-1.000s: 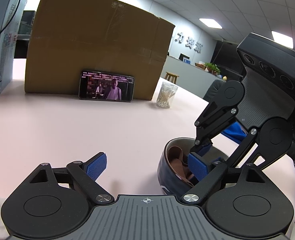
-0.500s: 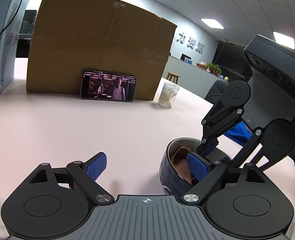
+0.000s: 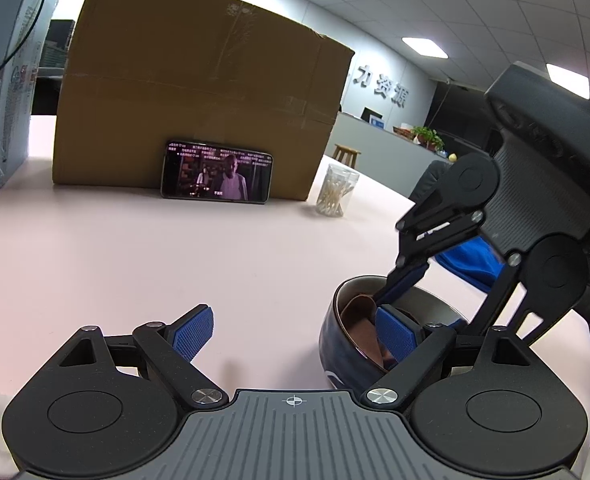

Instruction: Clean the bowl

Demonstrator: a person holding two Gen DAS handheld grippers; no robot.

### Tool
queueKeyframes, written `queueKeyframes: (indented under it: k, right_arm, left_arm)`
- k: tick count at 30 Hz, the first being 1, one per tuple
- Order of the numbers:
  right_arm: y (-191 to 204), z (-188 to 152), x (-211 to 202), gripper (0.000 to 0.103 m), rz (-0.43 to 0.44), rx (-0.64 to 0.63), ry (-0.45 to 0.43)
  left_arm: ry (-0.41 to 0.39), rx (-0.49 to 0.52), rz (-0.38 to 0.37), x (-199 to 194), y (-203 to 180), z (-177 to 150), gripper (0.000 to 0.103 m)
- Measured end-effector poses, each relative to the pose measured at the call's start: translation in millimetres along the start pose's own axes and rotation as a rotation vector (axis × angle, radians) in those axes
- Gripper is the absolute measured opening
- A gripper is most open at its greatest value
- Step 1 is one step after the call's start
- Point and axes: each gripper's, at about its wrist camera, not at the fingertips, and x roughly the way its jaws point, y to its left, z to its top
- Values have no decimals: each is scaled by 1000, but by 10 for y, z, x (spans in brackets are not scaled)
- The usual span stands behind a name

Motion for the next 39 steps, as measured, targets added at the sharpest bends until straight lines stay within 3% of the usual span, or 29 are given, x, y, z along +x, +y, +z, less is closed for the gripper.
queueKeyframes:
  k: [12, 16, 30, 39]
  right_arm:
    - [27, -26, 6, 20, 21, -5, 9]
    - [100, 35, 19, 20, 51, -37, -21]
    - [43, 23, 156, 17, -81, -36, -3]
    - [91, 19, 127, 17, -48, -59, -24]
  left_arm:
    - [9, -3, 8, 19, 20, 7, 90]
    - [10, -3, 7, 22, 28, 10, 90]
    - [12, -3, 8, 21, 34, 20, 90]
    - [16, 0, 10, 33, 30, 23, 90]
